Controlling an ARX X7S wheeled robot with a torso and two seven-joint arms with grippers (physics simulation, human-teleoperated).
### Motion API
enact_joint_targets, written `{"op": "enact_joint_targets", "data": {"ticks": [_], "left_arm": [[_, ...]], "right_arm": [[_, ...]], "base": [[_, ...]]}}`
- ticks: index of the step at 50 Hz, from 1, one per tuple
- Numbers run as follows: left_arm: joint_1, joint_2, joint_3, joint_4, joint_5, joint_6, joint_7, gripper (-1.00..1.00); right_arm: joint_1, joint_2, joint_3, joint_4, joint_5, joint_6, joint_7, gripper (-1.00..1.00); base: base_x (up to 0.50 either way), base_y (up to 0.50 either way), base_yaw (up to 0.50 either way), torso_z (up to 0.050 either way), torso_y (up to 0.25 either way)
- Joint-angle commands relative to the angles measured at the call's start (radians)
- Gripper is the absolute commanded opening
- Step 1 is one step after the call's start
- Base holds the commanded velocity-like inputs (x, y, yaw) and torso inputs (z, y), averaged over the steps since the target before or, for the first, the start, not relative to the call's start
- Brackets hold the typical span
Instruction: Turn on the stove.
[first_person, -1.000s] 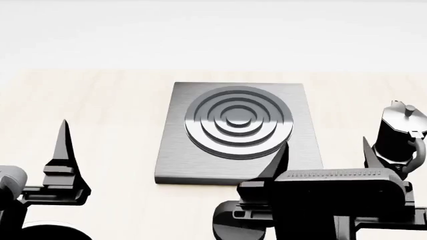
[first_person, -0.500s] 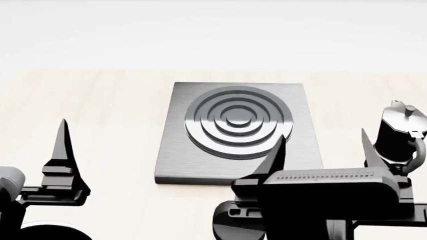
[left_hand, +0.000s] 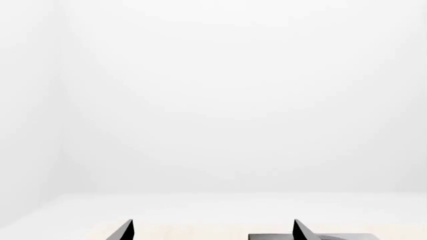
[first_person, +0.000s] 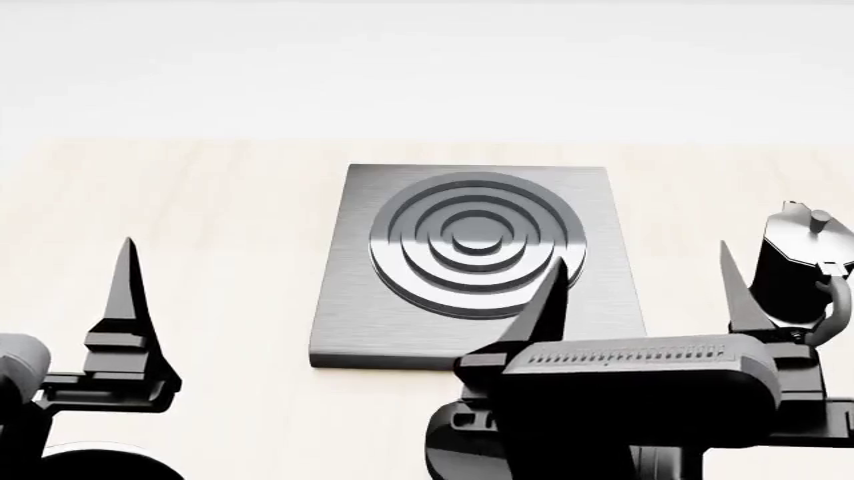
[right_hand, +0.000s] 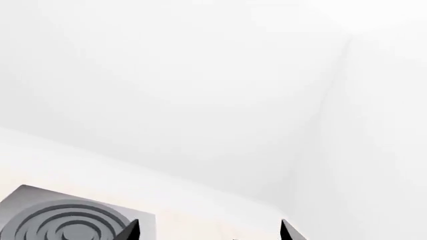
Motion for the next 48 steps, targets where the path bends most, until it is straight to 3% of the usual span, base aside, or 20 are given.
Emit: {"op": "enact_joint_targets", "data": {"ticks": [1, 48], "left_arm": [[-0.001, -0.003, 0.002, 0.011, -0.005, -0.005, -0.005, 1.00], [-0.006, -0.037, -0.009, 0.162, -0.054, -0.059, -0.044, 1.00]], "right_arm": [[0.016, 0.009, -0.025, -0.009, -0.004, 0.002, 0.014, 1.00], [0.043, 0.021, -0.047, -0.025, 0.019, 0.030, 0.059, 1.00]], "base": [[0.00, 0.00, 0.00, 0.000, 0.000], [0.00, 0.00, 0.00, 0.000, 0.000]]}}
